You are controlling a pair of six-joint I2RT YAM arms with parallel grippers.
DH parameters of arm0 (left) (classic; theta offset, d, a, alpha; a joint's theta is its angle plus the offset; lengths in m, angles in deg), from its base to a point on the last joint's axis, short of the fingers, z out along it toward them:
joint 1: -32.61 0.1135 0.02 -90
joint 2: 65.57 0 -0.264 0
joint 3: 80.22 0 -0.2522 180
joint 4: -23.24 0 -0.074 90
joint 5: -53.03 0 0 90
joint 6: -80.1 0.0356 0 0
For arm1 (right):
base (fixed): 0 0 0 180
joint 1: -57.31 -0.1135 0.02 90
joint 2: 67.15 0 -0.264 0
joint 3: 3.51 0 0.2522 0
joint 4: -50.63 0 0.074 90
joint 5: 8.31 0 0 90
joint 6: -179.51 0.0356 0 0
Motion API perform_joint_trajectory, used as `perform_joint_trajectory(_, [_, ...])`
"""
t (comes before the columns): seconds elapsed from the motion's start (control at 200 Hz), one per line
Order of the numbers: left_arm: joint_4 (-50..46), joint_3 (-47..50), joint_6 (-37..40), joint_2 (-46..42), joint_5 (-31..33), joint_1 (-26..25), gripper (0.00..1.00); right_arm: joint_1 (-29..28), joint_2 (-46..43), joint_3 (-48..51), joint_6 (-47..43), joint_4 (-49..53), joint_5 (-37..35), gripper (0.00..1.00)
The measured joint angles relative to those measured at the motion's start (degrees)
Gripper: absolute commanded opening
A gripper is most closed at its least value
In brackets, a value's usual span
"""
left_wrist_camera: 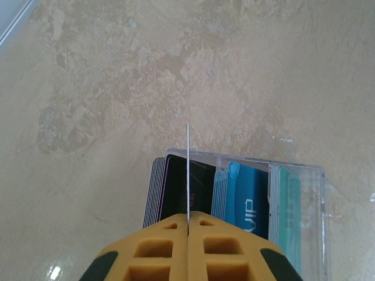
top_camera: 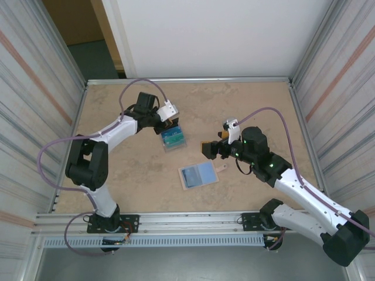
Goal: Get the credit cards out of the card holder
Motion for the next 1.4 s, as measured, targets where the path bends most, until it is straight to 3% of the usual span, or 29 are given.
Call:
perform_joint_trajectory(1.223, [0.1,-0.1,2.8,1.9,-1.7,1.7,0.04,0.0,0.7,0.0,0.5,0.0,0.2,0.99])
perform_joint_trajectory(1.398, [0.0,0.0,3.3,2.7,-1.4,1.8,0.20,0.0,0.7,0.0,0.5,0.0,0.2,0.99])
